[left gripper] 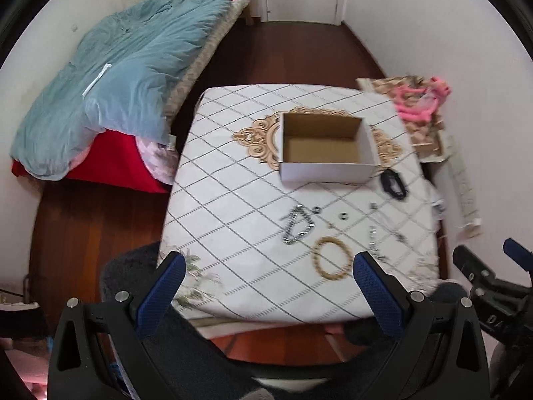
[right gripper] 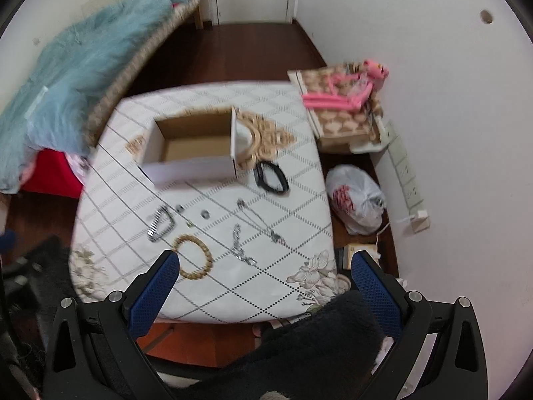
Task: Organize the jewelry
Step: 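Grasp the silver pendant necklace with the right gripper while the left grasps the wooden bead bracelet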
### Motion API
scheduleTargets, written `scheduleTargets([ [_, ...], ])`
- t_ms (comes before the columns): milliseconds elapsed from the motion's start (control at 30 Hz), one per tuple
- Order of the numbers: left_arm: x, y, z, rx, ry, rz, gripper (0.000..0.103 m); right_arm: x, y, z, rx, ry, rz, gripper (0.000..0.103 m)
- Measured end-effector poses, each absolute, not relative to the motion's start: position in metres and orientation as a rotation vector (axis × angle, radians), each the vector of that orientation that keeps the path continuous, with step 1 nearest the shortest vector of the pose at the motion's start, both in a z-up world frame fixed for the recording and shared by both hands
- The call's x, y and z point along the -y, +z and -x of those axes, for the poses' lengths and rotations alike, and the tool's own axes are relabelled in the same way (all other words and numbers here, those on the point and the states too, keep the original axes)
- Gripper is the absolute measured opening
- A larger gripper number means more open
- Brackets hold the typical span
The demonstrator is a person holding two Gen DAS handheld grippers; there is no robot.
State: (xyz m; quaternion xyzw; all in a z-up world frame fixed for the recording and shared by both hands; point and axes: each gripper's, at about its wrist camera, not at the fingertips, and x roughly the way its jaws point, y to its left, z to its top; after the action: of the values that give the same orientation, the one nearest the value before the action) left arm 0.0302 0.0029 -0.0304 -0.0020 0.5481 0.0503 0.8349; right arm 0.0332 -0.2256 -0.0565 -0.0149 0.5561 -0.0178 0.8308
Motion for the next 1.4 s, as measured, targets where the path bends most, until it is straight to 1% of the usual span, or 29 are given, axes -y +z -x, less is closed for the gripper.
scheduleTargets([
  [167, -0.006, -0.075, -0.052, -1.213, 0.15, -0.061, 0.103, 0.222, -0.135, -0.054, -1.286, -0.05, 0.042, 0.103],
  [233, -0.006, -0.095, -0.059, -1.238, 0.158, -0.074, 0.103, 0.222, -0.163, -0.059, -1.324, -0.053, 0.047, 0.1],
  [300, -0.005, -0.112, -0.064, -1.264, 0.156, -0.083, 0.103, 0.221, -0.191, -0.064, -1.352, -0.045, 0.046, 0.093],
  [367, -0.002, -0.131, -0.068, -1.299, 0.156, -0.094, 0.103, 0.218, -0.211, -0.066, -1.364, -0.042, 0.065, 0.09],
  [467, 0.004, -0.153, -0.073, -1.336, 0.145, -0.101, 0.103, 0.214, -0.229, -0.07, -1.37, -0.029, 0.081, 0.084],
  [533, 0.007, -0.165, -0.075, -1.353, 0.139, -0.098, 0.103, 0.212, -0.239, -0.073, -1.377, -0.013, 0.076, 0.082],
  [567, 0.008, -0.171, -0.077, -1.365, 0.14, -0.097, 0.103, 0.21, -0.244, -0.074, -1.38, -0.005, 0.078, 0.079],
  [633, 0.011, -0.18, -0.079, -1.376, 0.127, -0.09, 0.103, 0.208, -0.254, -0.075, -1.391, 0.008, 0.08, 0.071],
  [667, 0.012, -0.185, -0.08, -1.384, 0.127, -0.09, 0.103, 0.206, -0.259, -0.076, -1.404, 0.02, 0.071, 0.061],
  [700, 0.013, -0.188, -0.08, -1.392, 0.124, -0.09, 0.103, 0.207, -0.262, -0.075, -1.419, 0.032, 0.061, 0.055],
  [767, 0.014, -0.195, -0.082, -1.403, 0.112, -0.086, 0.103, 0.206, -0.262, -0.073, -1.374, 0.048, 0.045, 0.048],
  [800, 0.014, -0.197, -0.082, -1.409, 0.109, -0.082, 0.102, 0.206, -0.262, -0.073, -1.363, 0.052, 0.042, 0.041],
  [833, 0.014, -0.2, -0.082, -1.413, 0.099, -0.069, 0.102, 0.206, -0.262, -0.073, -1.353, 0.052, 0.042, 0.032],
  [867, 0.013, -0.203, -0.083, -1.414, 0.09, -0.056, 0.102, 0.207, -0.261, -0.072, -1.338, 0.054, 0.043, 0.01],
  [1000, 0.013, -0.217, -0.084, -1.443, 0.025, 0.02, 0.102, 0.222, -0.262, -0.074, -1.343, 0.048, -0.037, 0.008],
  [1100, 0.018, -0.231, -0.088, -1.473, -0.006, 0.033, 0.08, 0.239, -0.256, -0.071, -1.329, 0.02, -0.112, 0.008],
  [1133, 0.02, -0.235, -0.089, -1.483, -0.012, 0.031, 0.076, 0.244, -0.254, -0.068, -1.324, 0.011, -0.123, 0.008],
  [1200, 0.024, -0.246, -0.092, -1.508, -0.033, 0.036, 0.057, 0.253, -0.245, -0.062, -1.313, 0.009, -0.162, 0.008],
  [1267, 0.028, -0.252, -0.095, -1.512, -0.042, 0.023, 0.046, 0.26, -0.24, -0.061, -1.309, 0.008, -0.175, 0.008],
  [1300, 0.032, -0.251, -0.095, -1.489, -0.047, 0.001, 0.034, 0.263, -0.238, -0.059, -1.307, 0.009, -0.183, 0.008],
  [1333, 0.036, -0.25, -0.096, -1.47, -0.067, -0.016, 0.027, 0.265, -0.237, -0.058, -1.307, 0.012, -0.187, 0.008],
  [1367, 0.038, -0.249, -0.097, -1.463, -0.079, -0.023, 0.012, 0.267, -0.236, -0.057, -1.303, 0.012, -0.193, 0.008],
  [1400, 0.039, -0.249, -0.098, -1.46, -0.089, -0.019, 0.007, 0.268, -0.234, -0.056, -1.301, 0.012, -0.2, 0.008],
])
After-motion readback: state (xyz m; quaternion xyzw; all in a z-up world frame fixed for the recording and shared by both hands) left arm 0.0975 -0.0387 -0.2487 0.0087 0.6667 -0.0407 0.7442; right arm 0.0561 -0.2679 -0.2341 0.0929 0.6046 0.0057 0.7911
